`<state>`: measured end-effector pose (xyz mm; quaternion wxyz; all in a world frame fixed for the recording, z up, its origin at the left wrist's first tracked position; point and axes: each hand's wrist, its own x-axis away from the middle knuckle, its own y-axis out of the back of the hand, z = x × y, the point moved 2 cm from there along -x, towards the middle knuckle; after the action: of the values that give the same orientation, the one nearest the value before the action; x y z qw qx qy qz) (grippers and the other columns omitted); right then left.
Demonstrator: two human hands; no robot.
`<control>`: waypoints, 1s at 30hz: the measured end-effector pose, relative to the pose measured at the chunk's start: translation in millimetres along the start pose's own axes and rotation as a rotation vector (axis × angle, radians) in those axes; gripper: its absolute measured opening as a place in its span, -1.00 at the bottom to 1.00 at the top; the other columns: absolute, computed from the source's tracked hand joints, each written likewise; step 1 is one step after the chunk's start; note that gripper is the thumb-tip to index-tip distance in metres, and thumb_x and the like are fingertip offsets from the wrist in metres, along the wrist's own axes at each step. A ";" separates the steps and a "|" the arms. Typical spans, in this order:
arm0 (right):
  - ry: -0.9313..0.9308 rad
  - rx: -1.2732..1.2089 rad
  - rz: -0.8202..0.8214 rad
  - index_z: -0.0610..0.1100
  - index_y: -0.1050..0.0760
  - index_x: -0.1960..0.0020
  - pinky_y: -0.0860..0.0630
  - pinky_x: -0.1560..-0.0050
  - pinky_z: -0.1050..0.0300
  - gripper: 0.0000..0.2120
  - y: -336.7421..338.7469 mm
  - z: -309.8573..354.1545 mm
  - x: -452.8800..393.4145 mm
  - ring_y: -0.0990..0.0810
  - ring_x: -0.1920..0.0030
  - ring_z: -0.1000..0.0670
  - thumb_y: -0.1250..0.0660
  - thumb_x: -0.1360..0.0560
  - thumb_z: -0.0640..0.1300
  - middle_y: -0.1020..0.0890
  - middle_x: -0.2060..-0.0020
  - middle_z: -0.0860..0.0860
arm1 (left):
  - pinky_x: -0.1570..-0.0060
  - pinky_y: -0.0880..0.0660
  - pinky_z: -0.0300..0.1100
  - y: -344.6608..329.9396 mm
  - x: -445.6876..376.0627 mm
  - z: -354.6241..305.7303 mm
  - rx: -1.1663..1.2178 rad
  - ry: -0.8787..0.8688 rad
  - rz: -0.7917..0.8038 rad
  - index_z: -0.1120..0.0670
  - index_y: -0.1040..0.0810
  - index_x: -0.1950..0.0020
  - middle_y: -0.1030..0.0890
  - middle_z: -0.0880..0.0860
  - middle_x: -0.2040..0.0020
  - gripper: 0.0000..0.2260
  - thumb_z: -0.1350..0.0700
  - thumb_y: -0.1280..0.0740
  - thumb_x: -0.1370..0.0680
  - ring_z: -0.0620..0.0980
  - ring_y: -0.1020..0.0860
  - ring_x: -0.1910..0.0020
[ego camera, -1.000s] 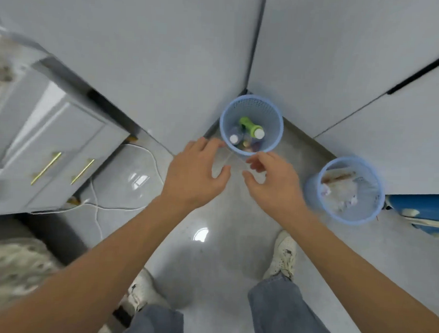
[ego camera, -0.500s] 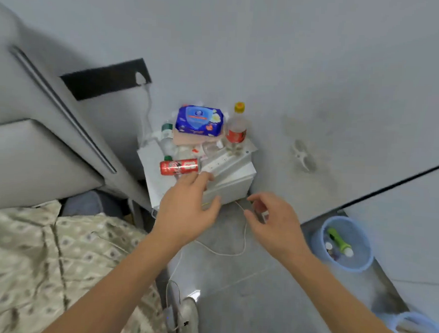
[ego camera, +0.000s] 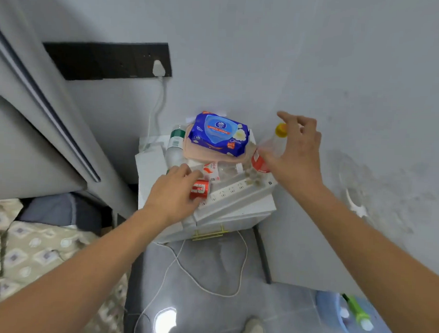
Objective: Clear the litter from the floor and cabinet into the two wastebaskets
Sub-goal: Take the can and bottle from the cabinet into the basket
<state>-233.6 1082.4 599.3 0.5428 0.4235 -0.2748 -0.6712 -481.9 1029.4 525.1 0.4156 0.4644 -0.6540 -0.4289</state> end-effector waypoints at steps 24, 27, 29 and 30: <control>-0.045 -0.145 -0.058 -0.06 -0.48 -0.25 -0.58 0.06 -0.11 -0.69 77.8 -35.8 89.0 -0.51 -0.04 -0.05 -0.39 -0.53 -0.06 -0.50 -0.06 0.02 | 0.10 -0.54 0.03 12.2 18.1 -76.0 -0.044 -0.256 -0.097 0.01 -0.40 -0.37 -0.49 0.02 -0.11 -0.46 -0.18 -0.37 -0.45 0.09 -0.48 -0.09; -0.134 -0.161 -0.058 -0.05 -0.51 -0.18 -0.57 0.09 -0.10 -0.74 105.5 -37.7 149.5 -0.51 -0.01 -0.02 -0.42 -0.51 -0.04 -0.51 -0.02 0.04 | 0.11 -0.54 0.00 19.4 50.0 -118.1 0.049 -0.317 -0.058 0.01 -0.41 -0.31 -0.51 -0.01 -0.13 -0.51 -0.15 -0.42 -0.47 0.08 -0.49 -0.12; -0.180 -0.150 -0.047 -0.03 -0.50 -0.14 -0.55 0.09 -0.07 -0.76 120.3 -44.9 194.3 -0.50 0.01 -0.01 -0.43 -0.51 -0.04 -0.50 0.01 0.06 | 0.11 -0.54 0.01 16.4 71.6 -146.7 0.108 -0.345 0.002 -0.04 -0.40 -0.26 -0.50 -0.06 -0.12 -0.53 -0.17 -0.42 -0.44 0.06 -0.50 -0.11; -0.197 -0.137 -0.034 -0.03 -0.50 -0.12 -0.54 0.09 -0.05 -0.77 126.8 -50.9 217.7 -0.50 0.02 -0.01 -0.44 -0.51 -0.04 -0.49 0.02 0.06 | 0.12 -0.54 0.01 12.1 82.5 -161.4 0.125 -0.367 0.030 -0.06 -0.40 -0.24 -0.50 -0.09 -0.11 -0.54 -0.19 -0.40 -0.42 0.05 -0.51 -0.10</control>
<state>-137.9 844.8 620.6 0.5292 0.3220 -0.2730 -0.7361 -351.3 924.0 594.8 0.2657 0.3936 -0.7510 -0.4587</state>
